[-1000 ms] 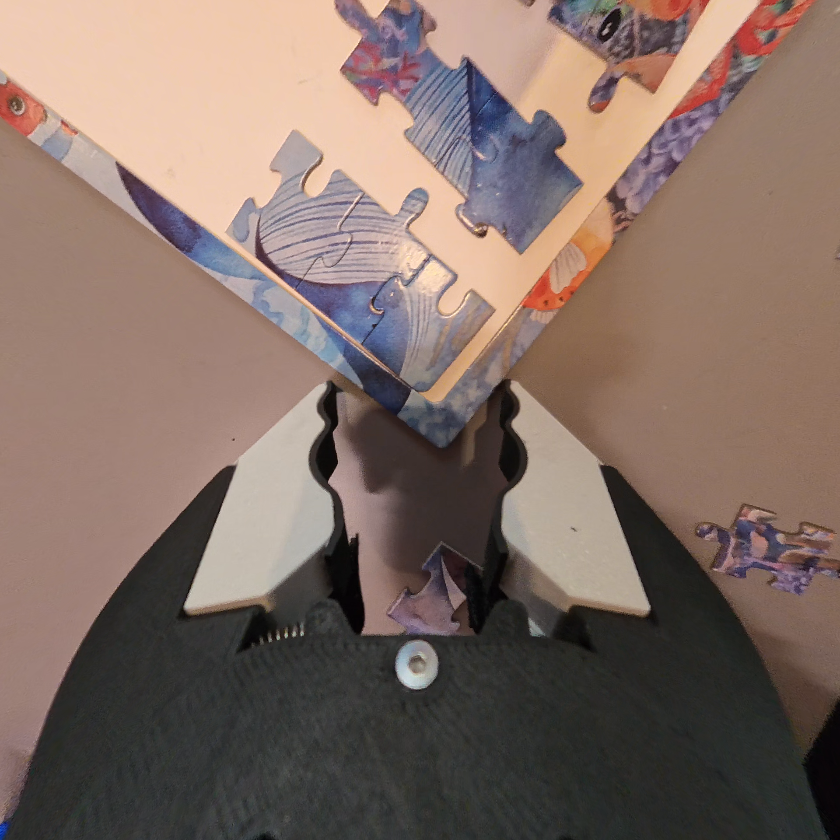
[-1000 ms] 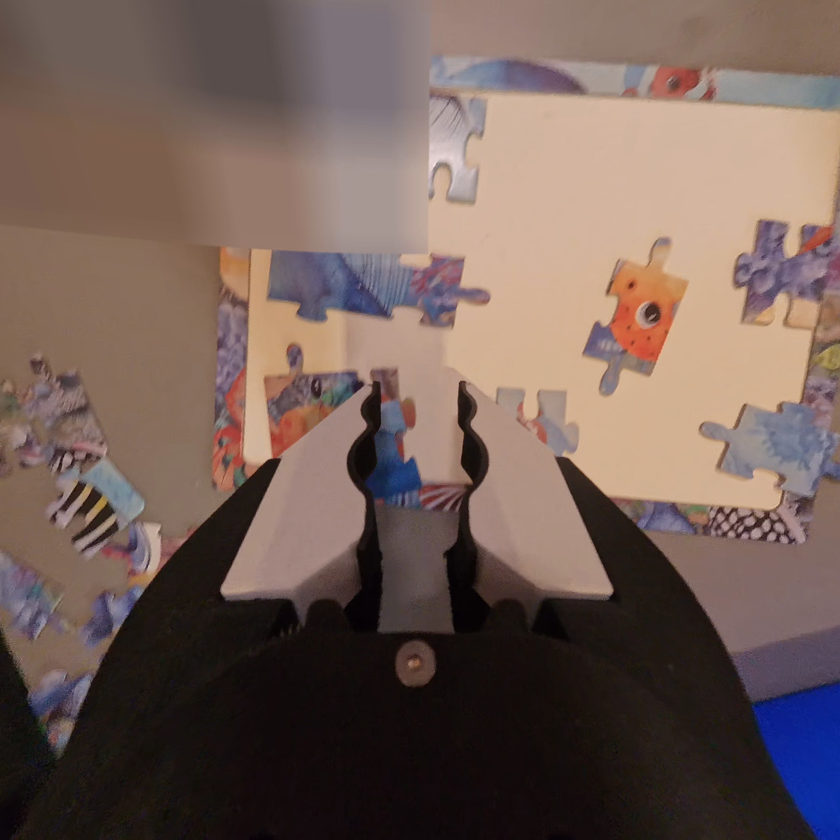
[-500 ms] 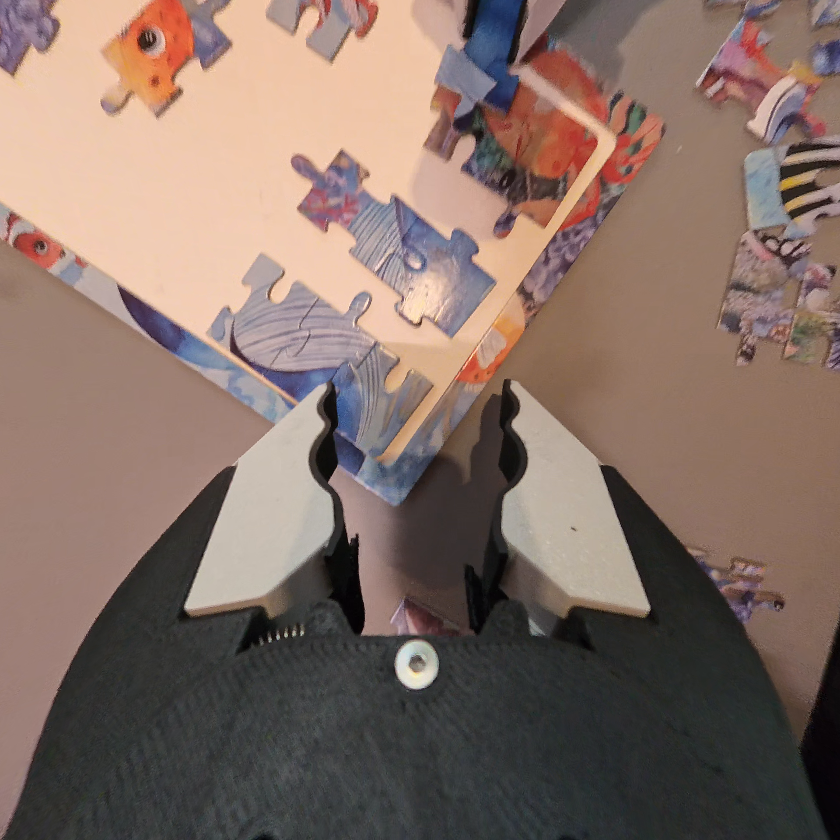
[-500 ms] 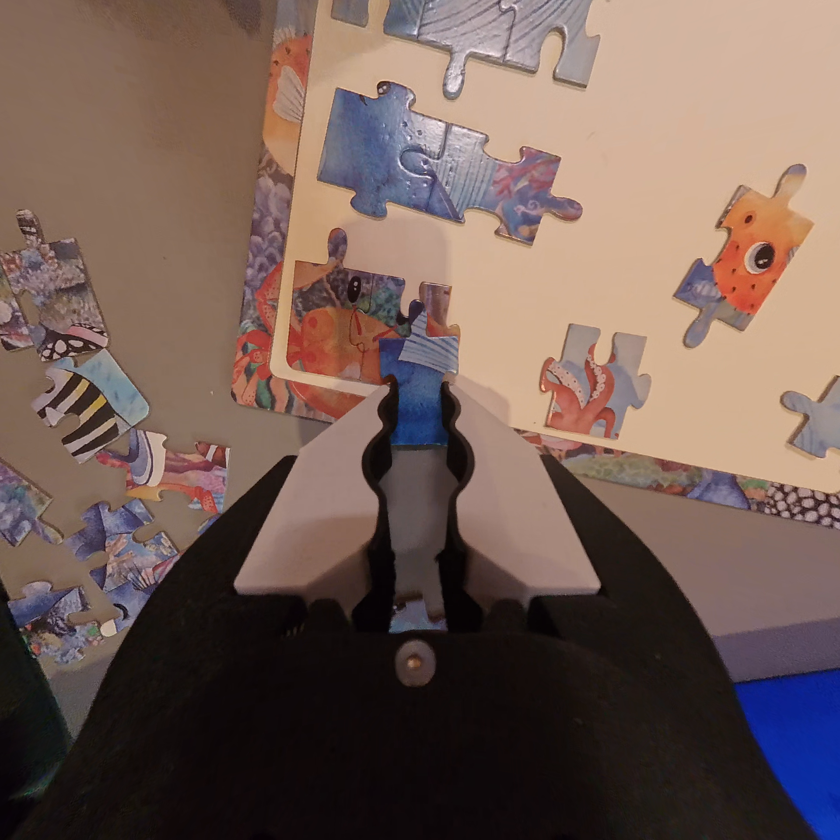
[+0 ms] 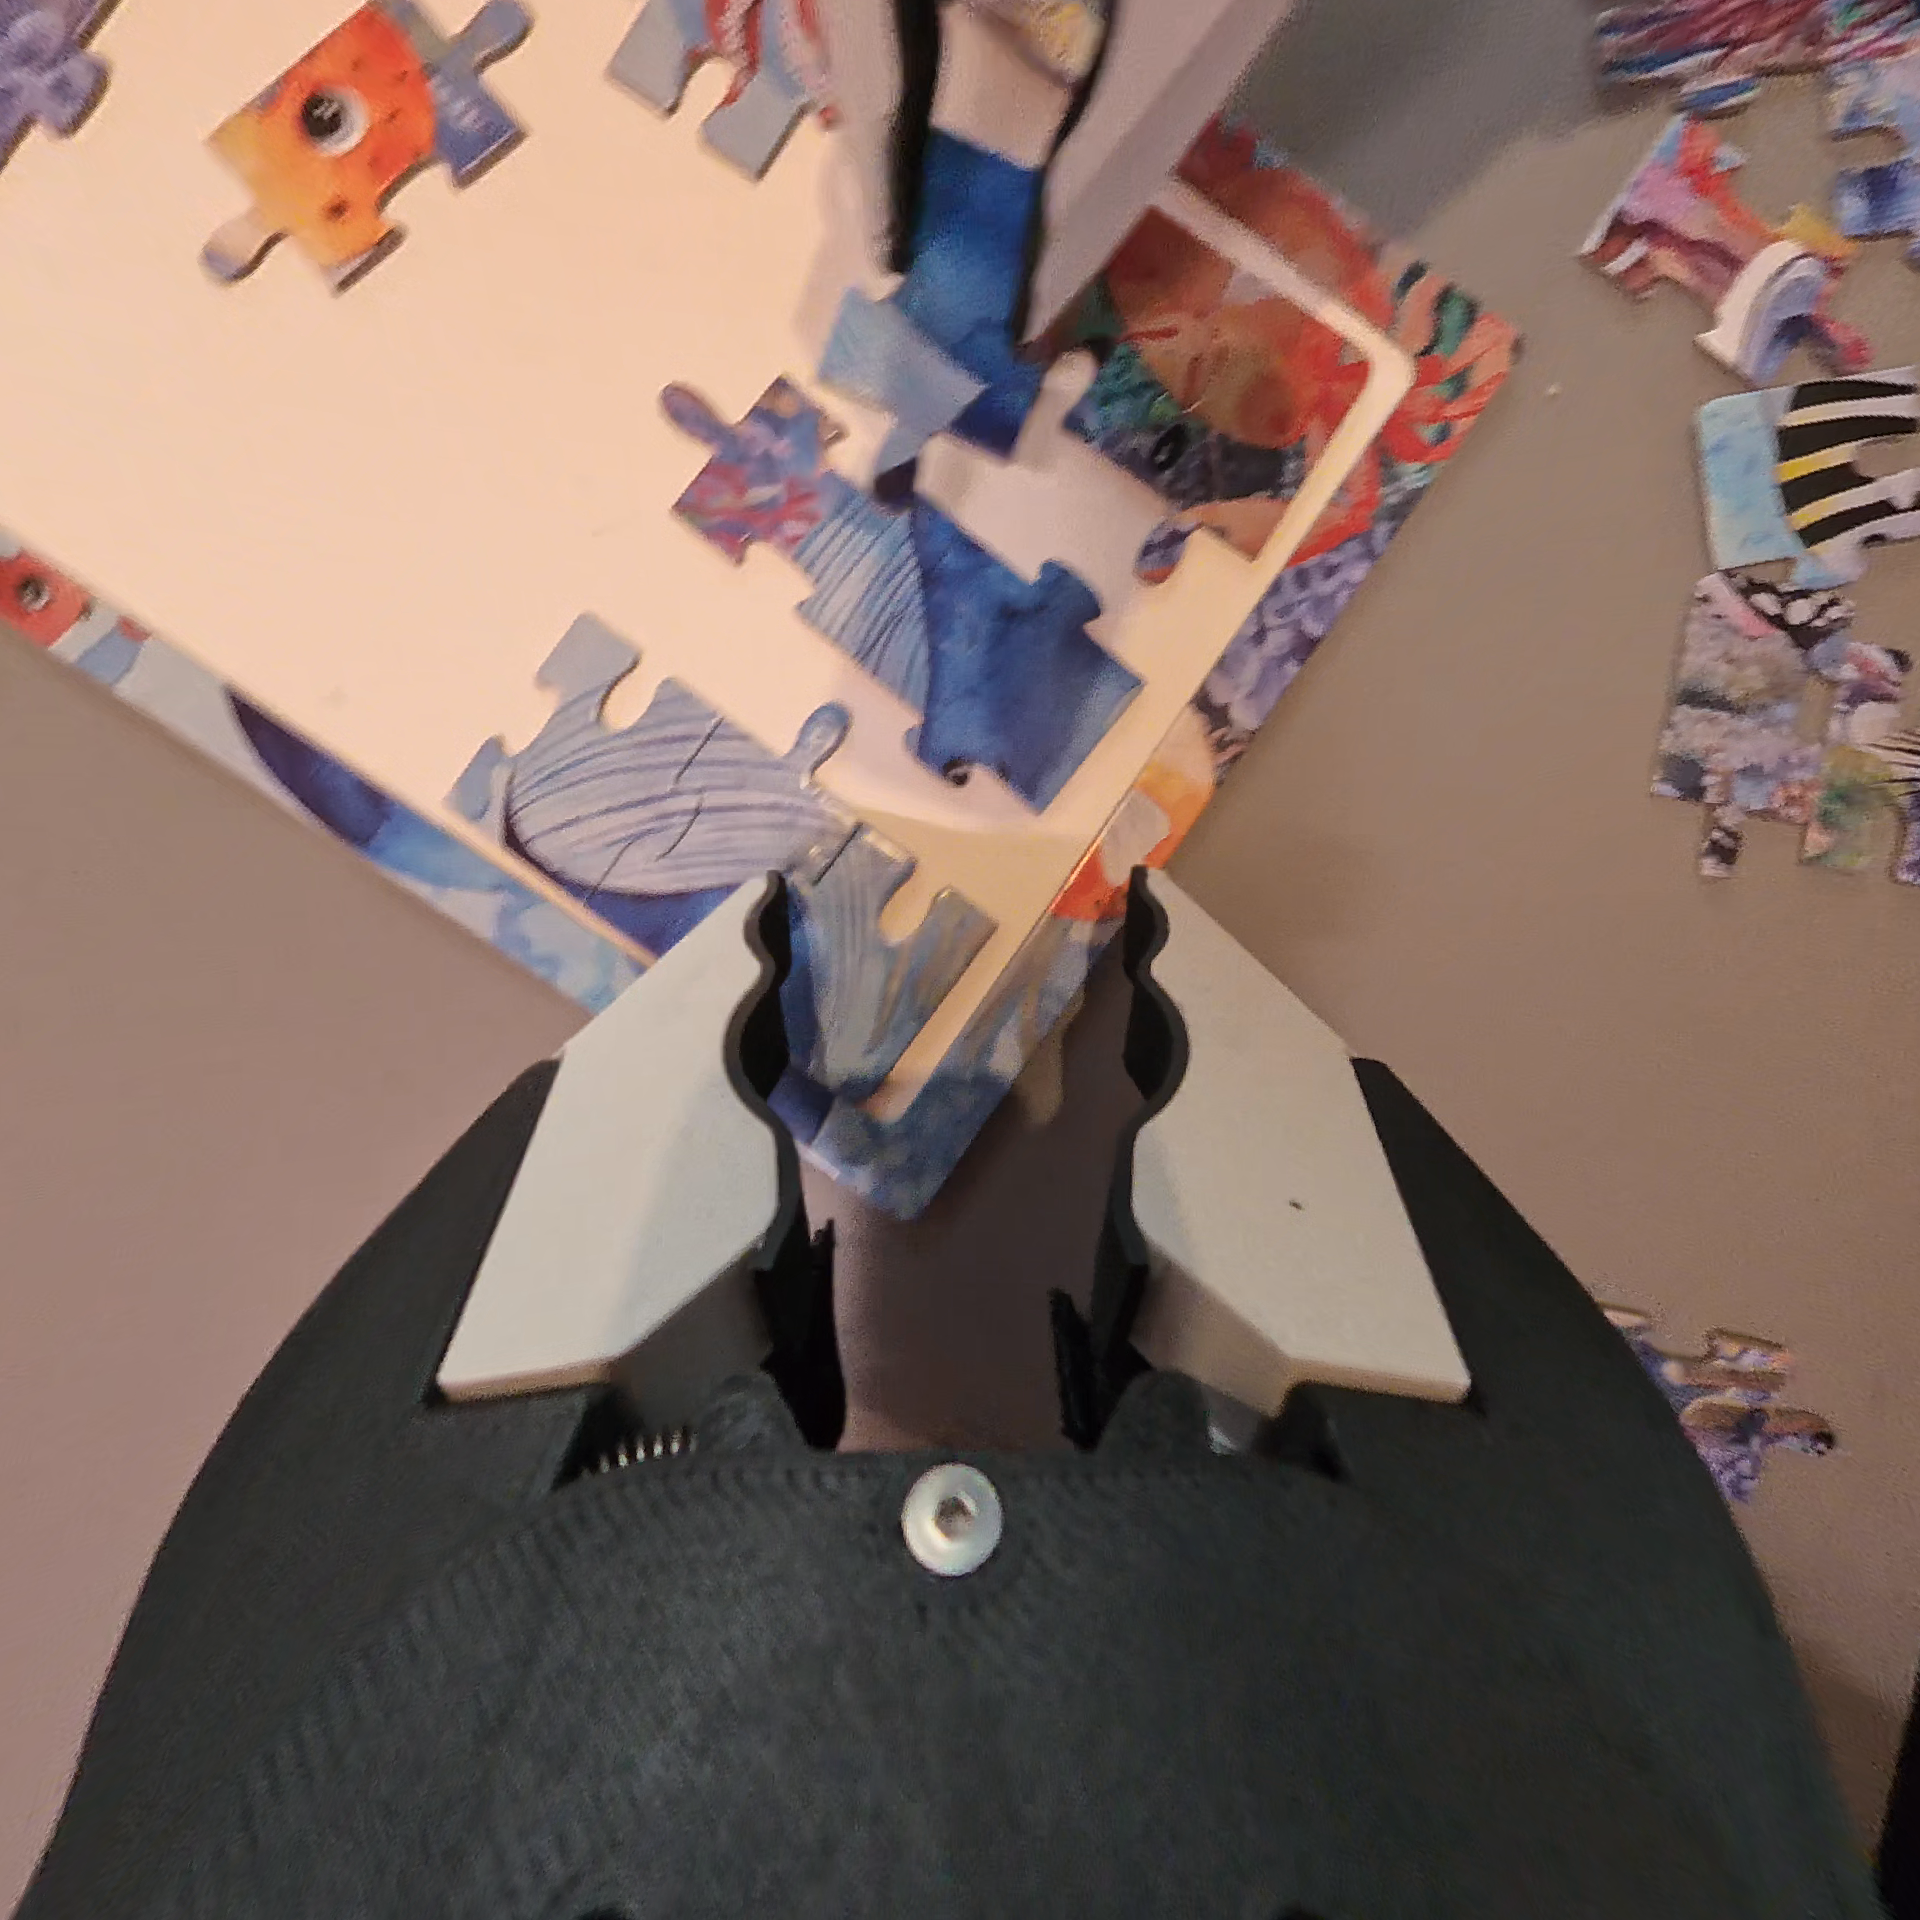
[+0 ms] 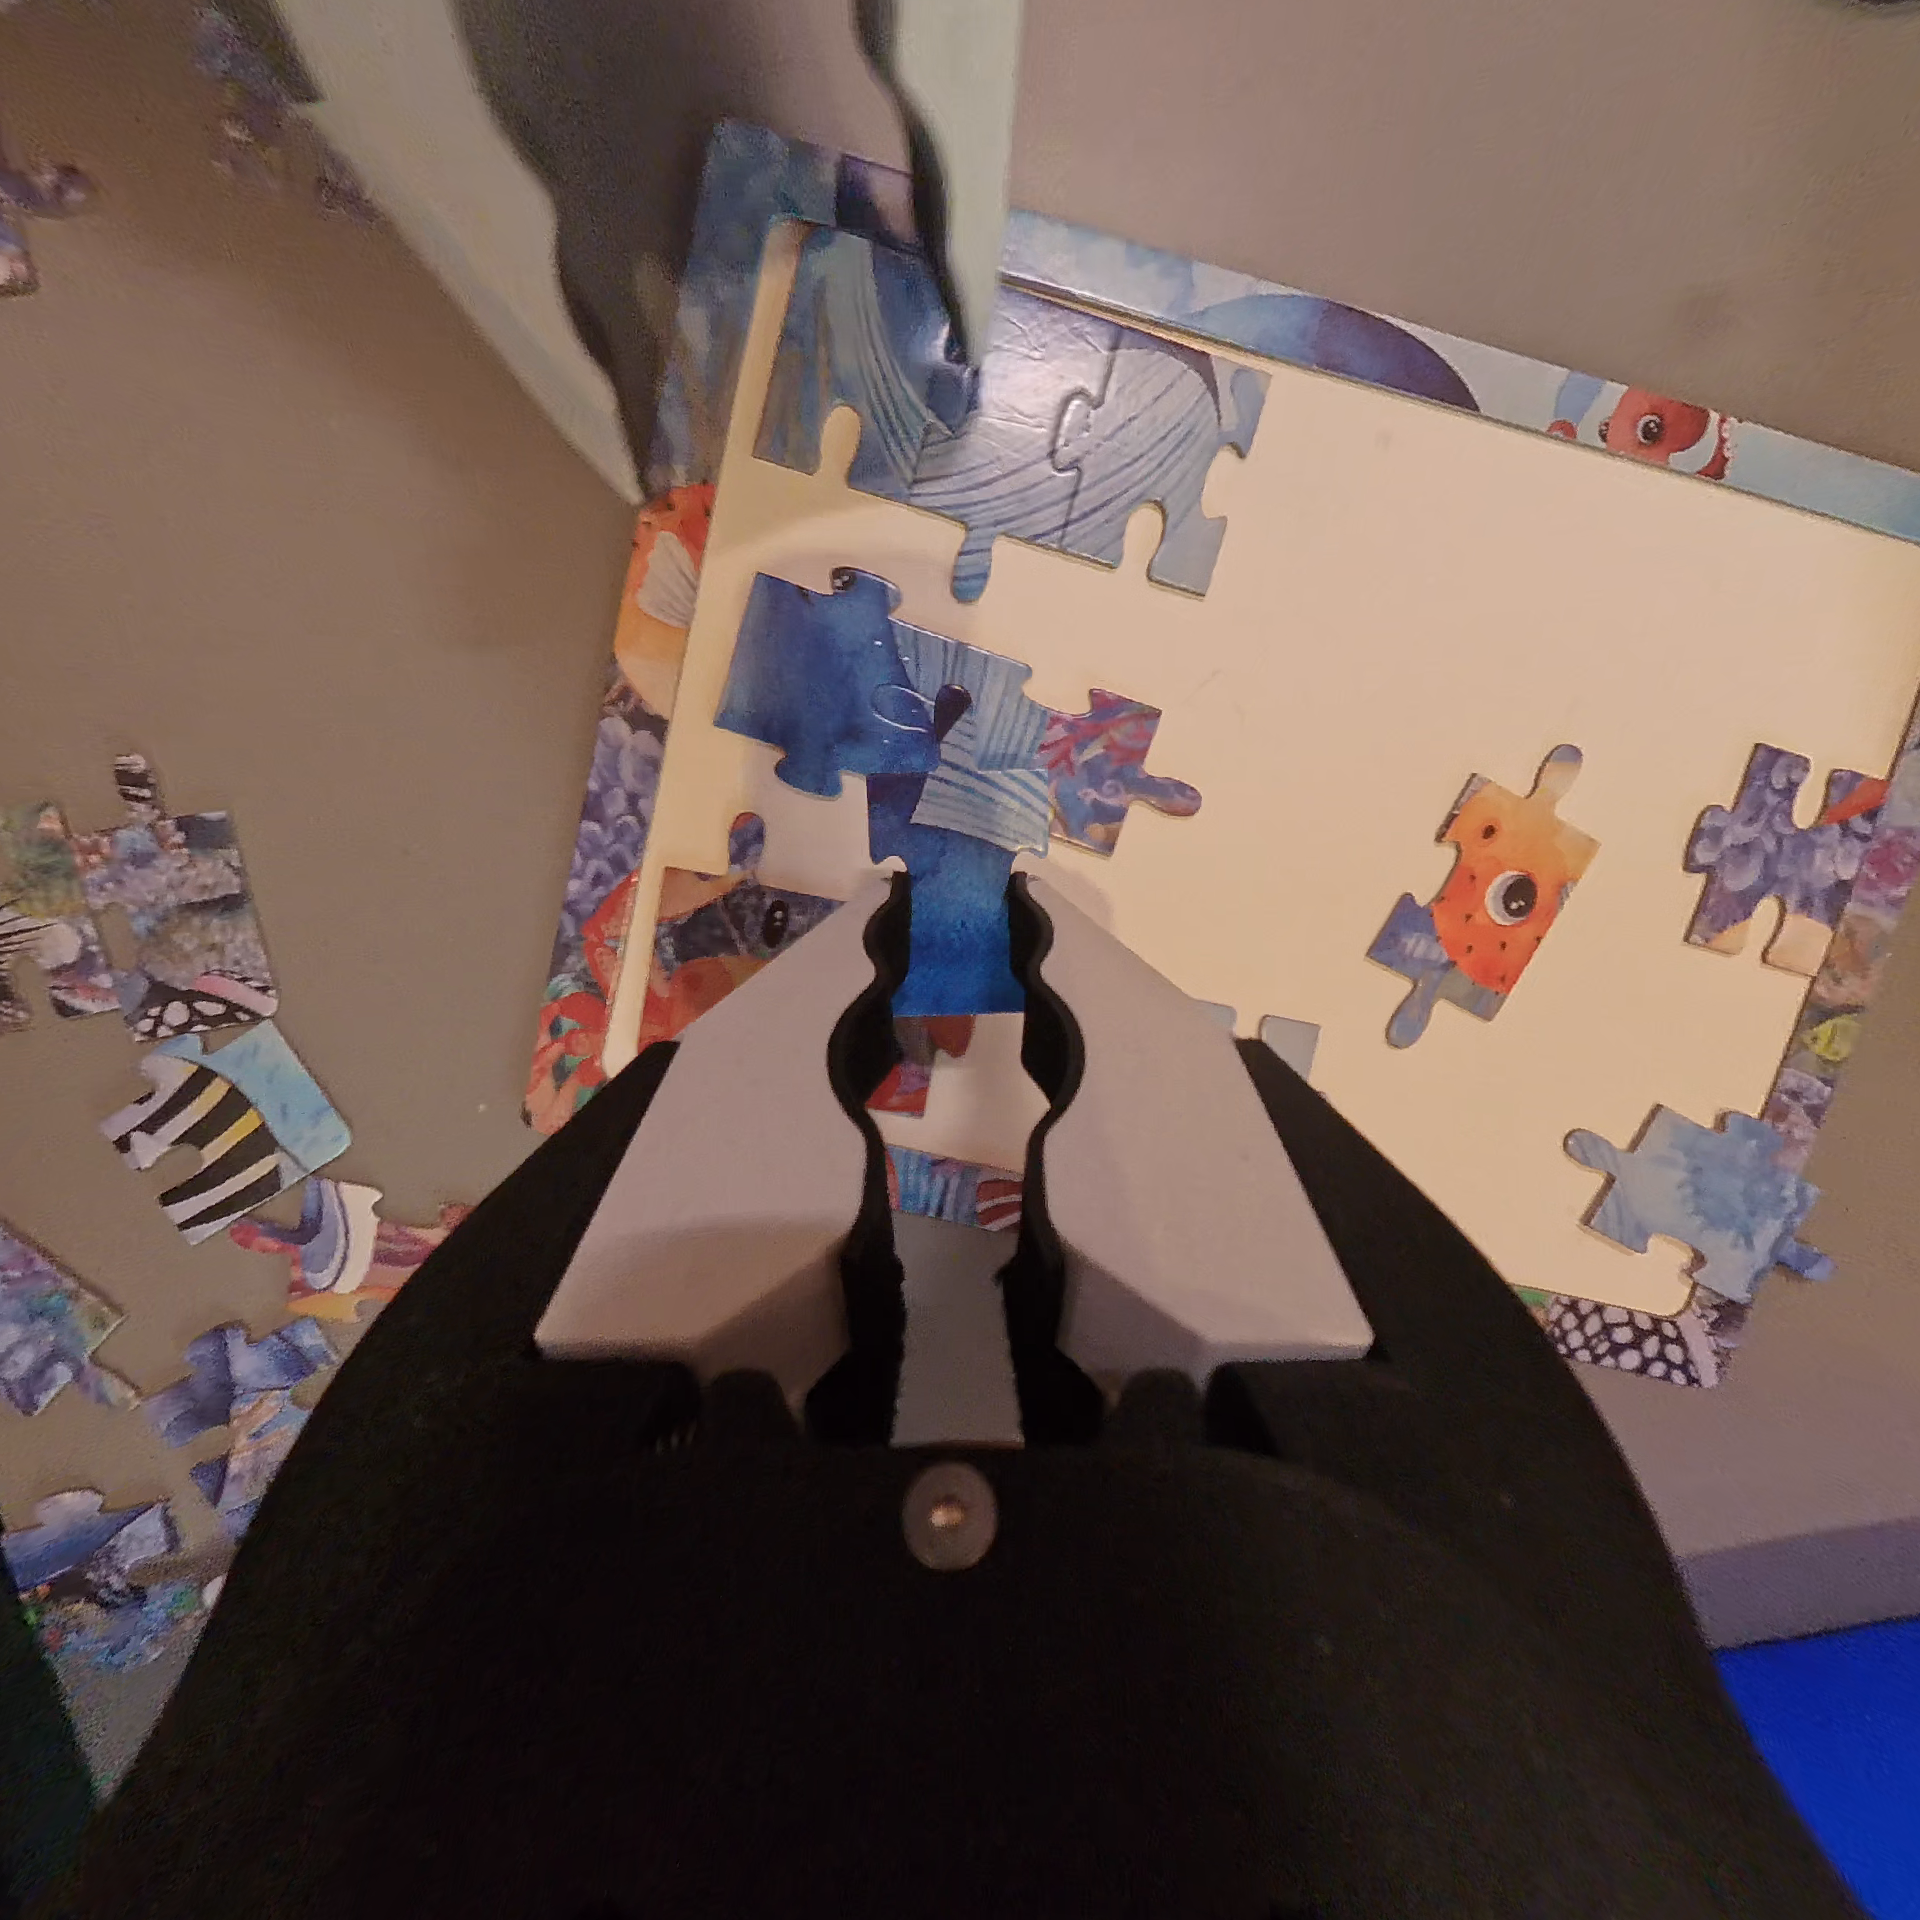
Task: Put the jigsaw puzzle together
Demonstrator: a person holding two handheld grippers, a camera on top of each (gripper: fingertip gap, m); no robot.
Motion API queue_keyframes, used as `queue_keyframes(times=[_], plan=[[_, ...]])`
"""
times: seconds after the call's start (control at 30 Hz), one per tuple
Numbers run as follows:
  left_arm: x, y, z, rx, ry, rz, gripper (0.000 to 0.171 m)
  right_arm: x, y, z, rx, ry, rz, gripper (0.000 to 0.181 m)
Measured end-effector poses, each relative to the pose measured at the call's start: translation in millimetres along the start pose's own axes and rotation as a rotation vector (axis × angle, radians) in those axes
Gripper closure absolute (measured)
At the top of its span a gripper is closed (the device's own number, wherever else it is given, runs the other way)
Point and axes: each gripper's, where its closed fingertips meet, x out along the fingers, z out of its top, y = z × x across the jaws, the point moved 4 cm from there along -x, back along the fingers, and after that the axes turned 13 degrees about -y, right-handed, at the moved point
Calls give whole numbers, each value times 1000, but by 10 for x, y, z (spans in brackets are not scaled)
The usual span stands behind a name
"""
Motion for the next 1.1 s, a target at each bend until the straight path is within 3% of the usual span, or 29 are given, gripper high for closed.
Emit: queue_keyframes(times=[0.53, 0.63, 0.73, 0.87, 1.1], plan=[[422, -363, 307, -27, -121, -110, 96, 9, -147, -43, -14, -52, -83, 165], [469, -475, 353, 44, -111, -155, 94, 15, -182, -52, 15, -46, -96, 165], [319, -387, 368, 34, -141, -142, 101, 43, -202, -33, 53, -33, -88, 165], [136, -82, 182, -5, -107, -31, 102, 165, -234, -33, 111, 40, -63, 165], [152, -11, 67, -18, -65, -19, 101, 342, -263, 2, 191, 148, -41, 165]])
